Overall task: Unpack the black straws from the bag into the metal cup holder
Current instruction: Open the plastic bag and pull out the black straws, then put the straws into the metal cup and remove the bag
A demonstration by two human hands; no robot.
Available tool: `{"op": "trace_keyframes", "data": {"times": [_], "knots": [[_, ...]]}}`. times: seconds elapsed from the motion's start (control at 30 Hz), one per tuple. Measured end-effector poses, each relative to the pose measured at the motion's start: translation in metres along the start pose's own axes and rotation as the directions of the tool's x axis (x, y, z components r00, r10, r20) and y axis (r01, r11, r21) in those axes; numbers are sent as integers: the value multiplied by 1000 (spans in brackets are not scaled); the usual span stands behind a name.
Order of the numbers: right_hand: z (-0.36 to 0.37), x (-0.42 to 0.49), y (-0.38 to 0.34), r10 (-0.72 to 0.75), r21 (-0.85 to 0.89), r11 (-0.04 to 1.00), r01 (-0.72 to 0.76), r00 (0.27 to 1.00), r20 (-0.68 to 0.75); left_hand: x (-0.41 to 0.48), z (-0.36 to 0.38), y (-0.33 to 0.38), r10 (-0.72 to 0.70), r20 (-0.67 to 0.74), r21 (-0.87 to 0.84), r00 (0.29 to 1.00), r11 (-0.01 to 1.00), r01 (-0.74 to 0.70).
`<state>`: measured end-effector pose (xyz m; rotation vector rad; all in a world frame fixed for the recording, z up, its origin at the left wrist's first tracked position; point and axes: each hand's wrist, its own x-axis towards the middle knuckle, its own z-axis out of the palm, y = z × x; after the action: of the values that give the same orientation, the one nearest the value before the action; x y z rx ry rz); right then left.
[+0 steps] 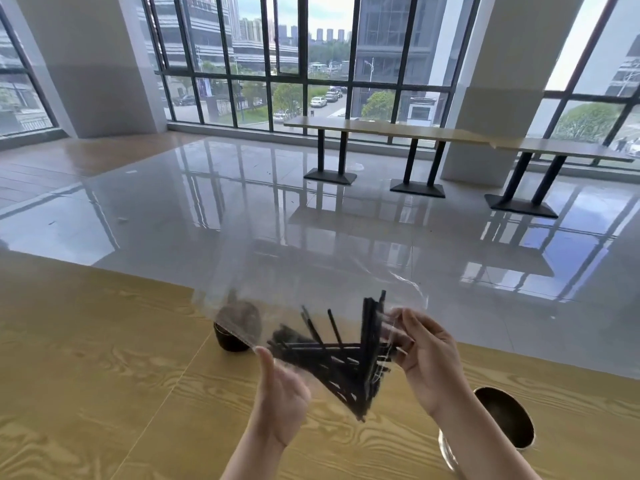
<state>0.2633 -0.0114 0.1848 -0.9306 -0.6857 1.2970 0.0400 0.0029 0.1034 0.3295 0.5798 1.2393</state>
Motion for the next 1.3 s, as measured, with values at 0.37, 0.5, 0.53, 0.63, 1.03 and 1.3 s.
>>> {"op": "trace_keyframes", "data": {"times": [0.37, 0.5, 0.53, 0.63, 1.03, 1.3], "knots": [[24, -2, -54, -380, -696, 601, 391, 907, 181, 20, 17, -19, 55, 202, -104, 978, 994, -34], [21, -3, -54, -348, -579, 711, 399, 915, 202, 25, 26, -14, 26, 215, -54, 976, 998, -15], [18, -3, -53, -341, -555, 734, 392, 919, 197, 26, 28, -13, 11, 200, -46, 980, 999, -2], [10, -5, -49, -359, -482, 787, 386, 921, 150, 29, 32, -13, 7, 189, -94, 982, 996, 11], [-50, -15, -34, -292, -487, 823, 292, 953, 79, 47, 57, -30, -34, 177, -157, 984, 986, 62], [-80, -36, -16, -315, -386, 898, 211, 920, -231, 54, 91, -61, -97, 243, -209, 965, 966, 150]]}}
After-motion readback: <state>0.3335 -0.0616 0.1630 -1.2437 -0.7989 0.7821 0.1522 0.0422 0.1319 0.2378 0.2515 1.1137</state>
